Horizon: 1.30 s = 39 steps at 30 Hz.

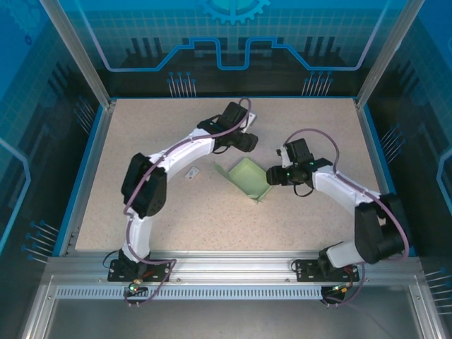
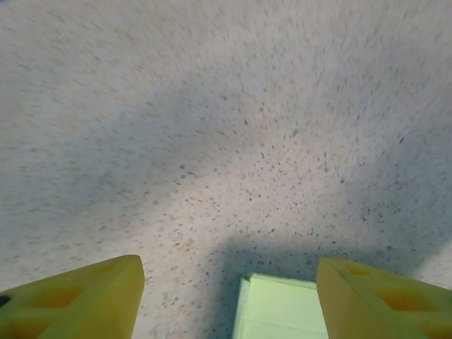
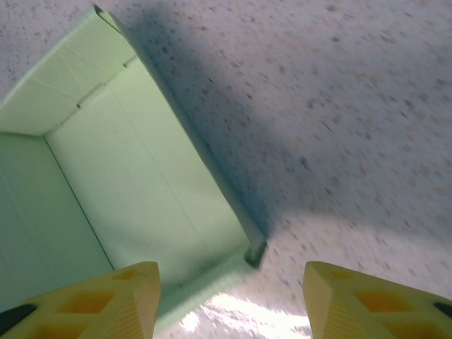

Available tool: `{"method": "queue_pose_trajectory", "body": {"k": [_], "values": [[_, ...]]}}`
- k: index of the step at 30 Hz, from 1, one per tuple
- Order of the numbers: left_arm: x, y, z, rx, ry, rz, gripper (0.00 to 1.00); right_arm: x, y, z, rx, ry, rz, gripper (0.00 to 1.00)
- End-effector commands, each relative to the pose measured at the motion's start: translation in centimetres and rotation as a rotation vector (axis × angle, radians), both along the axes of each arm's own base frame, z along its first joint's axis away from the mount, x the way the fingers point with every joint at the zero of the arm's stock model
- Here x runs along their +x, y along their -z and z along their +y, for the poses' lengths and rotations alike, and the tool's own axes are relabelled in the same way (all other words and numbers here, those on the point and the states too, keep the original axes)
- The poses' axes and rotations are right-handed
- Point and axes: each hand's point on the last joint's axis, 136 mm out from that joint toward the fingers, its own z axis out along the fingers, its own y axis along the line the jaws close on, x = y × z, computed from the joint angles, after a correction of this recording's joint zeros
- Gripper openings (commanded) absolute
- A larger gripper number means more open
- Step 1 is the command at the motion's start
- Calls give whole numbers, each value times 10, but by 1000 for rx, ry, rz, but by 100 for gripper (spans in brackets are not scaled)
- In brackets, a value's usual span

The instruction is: Fold the paper box

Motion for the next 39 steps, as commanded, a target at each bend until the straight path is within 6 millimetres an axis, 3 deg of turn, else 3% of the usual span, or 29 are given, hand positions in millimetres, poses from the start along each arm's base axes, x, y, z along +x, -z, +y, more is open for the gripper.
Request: {"method": "queue_pose_trajectory", "body": {"k": [1, 4, 8, 11, 15, 20, 24, 28, 34, 39], "values": [[-4, -56, 31, -93, -116, -132, 67, 23, -5, 22, 86, -57, -21, 57], [-24, -67, 64, -130, -204, -150, 67, 26, 5, 33, 113, -91, 28, 56], [-63, -57, 107, -174, -309, -106, 67, 13, 12, 39, 154, -113, 81, 56], [-96, -50, 129, -214, -357, -78, 67, 0, 13, 42, 189, -125, 104, 56], [-134, -41, 138, -309, -378, 0, 67, -17, 8, 54, 278, -157, 134, 56], [-166, -37, 126, -472, -334, 103, 70, -41, 8, 68, 341, -192, 156, 56], [-176, -29, 122, -478, -317, 158, 72, -53, 5, 81, 393, -228, 155, 56], [-176, -25, 119, -488, -310, 173, 73, -56, 10, 82, 381, -228, 163, 56], [-167, -15, 112, -453, -296, 195, 74, -48, 19, 80, 363, -192, 158, 57], [-152, -10, 90, -486, -250, 230, 73, -41, 19, 77, 357, -159, 133, 57]]}}
